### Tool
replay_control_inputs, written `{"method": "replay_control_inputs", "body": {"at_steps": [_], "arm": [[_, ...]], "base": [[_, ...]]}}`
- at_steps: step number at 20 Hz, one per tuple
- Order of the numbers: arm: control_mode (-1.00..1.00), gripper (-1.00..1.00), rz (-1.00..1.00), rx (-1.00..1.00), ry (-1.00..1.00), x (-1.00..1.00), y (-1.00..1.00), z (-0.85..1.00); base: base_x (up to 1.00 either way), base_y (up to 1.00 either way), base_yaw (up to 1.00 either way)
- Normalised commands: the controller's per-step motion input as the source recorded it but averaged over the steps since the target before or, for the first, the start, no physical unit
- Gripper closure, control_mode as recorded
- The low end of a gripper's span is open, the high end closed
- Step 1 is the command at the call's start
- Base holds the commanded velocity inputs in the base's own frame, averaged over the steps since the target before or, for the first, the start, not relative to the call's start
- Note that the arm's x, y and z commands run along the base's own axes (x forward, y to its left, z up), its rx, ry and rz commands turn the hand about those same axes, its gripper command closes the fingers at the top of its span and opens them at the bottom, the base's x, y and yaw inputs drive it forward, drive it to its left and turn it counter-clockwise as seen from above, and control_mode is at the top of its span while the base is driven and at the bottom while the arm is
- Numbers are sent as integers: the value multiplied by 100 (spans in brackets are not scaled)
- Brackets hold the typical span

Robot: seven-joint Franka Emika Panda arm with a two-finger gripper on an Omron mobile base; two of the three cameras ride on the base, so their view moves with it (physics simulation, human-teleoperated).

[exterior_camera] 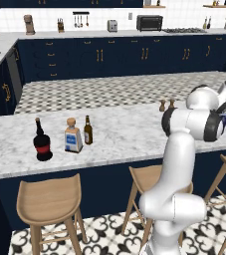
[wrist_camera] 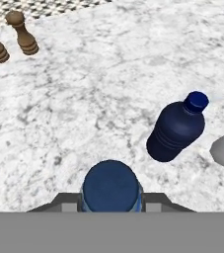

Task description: Move the plastic bottles in the middle to the plastics group, and the glass bottles in the middle to the glass group.

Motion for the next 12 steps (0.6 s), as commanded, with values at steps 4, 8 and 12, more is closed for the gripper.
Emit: {"method": "replay_control_inputs", "body": {"at_steps": [4, 8, 12], "arm": [[-100, 100, 0, 0, 0, 0, 0, 0], [-100, 100, 0, -1, 0, 0, 0, -25], [-100, 100, 0, -5, 0, 0, 1, -34]], "base": [[0, 0, 0], [0, 0, 0], [0, 0, 0]]}}
